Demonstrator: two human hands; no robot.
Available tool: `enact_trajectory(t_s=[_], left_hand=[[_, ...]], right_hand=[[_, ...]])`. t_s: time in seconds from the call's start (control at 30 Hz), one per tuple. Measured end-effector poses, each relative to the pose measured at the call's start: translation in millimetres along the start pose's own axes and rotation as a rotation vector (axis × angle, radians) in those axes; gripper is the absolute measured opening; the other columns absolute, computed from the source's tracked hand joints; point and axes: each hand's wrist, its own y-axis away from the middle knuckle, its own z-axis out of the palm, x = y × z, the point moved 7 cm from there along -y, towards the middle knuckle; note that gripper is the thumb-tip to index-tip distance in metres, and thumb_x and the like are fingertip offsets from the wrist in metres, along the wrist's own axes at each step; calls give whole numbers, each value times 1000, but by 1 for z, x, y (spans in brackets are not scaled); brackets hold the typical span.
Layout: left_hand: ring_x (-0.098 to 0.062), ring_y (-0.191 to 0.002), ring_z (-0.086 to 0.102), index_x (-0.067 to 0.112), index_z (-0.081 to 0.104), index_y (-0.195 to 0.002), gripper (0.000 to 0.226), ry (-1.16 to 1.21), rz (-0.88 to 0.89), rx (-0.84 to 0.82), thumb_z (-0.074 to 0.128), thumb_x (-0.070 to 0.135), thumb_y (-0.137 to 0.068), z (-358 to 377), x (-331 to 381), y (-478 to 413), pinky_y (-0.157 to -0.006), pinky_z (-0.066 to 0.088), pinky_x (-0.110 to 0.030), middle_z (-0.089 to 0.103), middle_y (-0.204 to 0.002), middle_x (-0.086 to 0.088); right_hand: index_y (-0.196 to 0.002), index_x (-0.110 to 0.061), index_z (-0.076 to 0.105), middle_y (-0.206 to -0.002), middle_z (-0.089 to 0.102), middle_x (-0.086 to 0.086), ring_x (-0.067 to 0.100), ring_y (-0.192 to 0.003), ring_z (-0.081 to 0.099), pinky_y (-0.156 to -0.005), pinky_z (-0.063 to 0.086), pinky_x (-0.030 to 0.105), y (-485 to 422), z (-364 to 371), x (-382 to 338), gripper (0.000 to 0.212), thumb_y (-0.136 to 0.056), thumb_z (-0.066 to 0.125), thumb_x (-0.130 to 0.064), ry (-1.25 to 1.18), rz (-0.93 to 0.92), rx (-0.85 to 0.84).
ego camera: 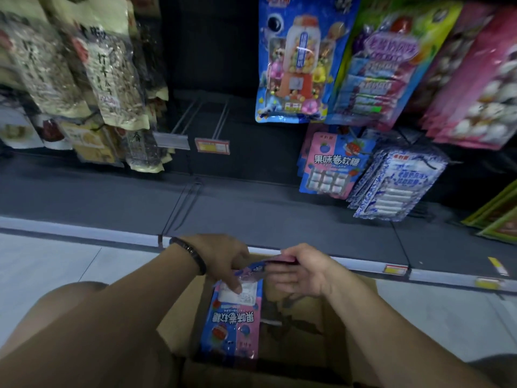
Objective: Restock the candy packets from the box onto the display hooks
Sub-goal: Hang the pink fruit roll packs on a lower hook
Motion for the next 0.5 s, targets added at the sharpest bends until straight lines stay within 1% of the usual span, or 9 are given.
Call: enact_trajectory(t_s=[0.03, 0.1, 0.13, 0.17, 0.27, 0.33, 0.4, 0.47, 0.5], left_hand=[[-17, -110, 63, 30, 67, -122, 46, 2, -9, 79, 81, 50, -83, -5, 1, -2, -89, 51, -31, 67, -122, 9], [-21, -98, 65, 31, 68, -94, 11, 58, -58, 250, 73, 41, -91, -17, -1, -3, -79, 51, -30, 68, -105, 4], [-23, -91, 66, 26, 63, -84, 16, 106, -76, 311, 69, 37, -93, -21, -3, -3, -75, 53, -31, 68, -95, 3], [-24, -87, 66, 22, 59, -80, 20, 152, -79, 365, 66, 35, -94, -25, -4, -3, -71, 54, -34, 68, -89, 3], [-21, -87, 64, 31, 51, -81, 21, 200, -29, 501, 59, 35, -100, -35, 2, 5, -71, 50, -36, 67, -89, 4], [-18, -86, 65, 39, 51, -85, 20, 280, 34, 580, 56, 35, -104, -40, 9, 9, -72, 50, -36, 69, -90, 8], [-15, -80, 64, 42, 51, -83, 25, 353, 79, 632, 53, 35, -107, -44, 15, 12, -68, 50, -35, 66, -83, 8], [-18, -77, 66, 41, 53, -85, 24, 417, 98, 661, 50, 37, -109, -46, 20, 12, -64, 52, -37, 66, -82, 5], [-20, -79, 69, 39, 55, -89, 21, 464, 102, 666, 50, 38, -109, -46, 21, 11, -64, 56, -40, 68, -84, 3]], right_hand=[[-107, -8, 72, -117, 79, 15, 34, -115, 70, -104, 52, 47, 7, -3, -3, 30, -104, 46, -22, 0, -6, -9], [-107, -10, 69, -117, 79, 15, 35, -118, 69, -106, 50, 47, 18, -10, -7, 28, -105, 45, -26, 3, -25, 8], [-105, -12, 67, -116, 79, 14, 36, -117, 69, -101, 50, 45, 23, -15, -9, 27, -106, 45, -28, 10, -36, 31], [-99, -14, 65, -113, 80, 13, 36, -114, 70, -96, 51, 43, 27, -20, -11, 29, -108, 44, -33, 29, -45, 56], [-88, -16, 61, -95, 82, 10, 34, -94, 77, -78, 53, 36, 40, -39, -17, 42, -112, 35, -39, 160, -98, 155], [-92, -13, 62, -90, 80, 7, 31, -82, 74, -71, 53, 32, 49, -51, -25, 39, -112, 35, -33, 341, -177, 217], [-101, -12, 62, -98, 77, 8, 29, -80, 73, -71, 58, 38, 58, -61, -37, 26, -110, 41, -23, 462, -280, 272], [-111, -15, 59, -107, 73, 11, 29, -78, 75, -68, 63, 44, 65, -70, -49, 12, -106, 49, -11, 446, -385, 293], [-114, -17, 58, -109, 73, 12, 28, -75, 76, -65, 62, 44, 68, -72, -53, 14, -104, 55, -7, 423, -435, 263]])
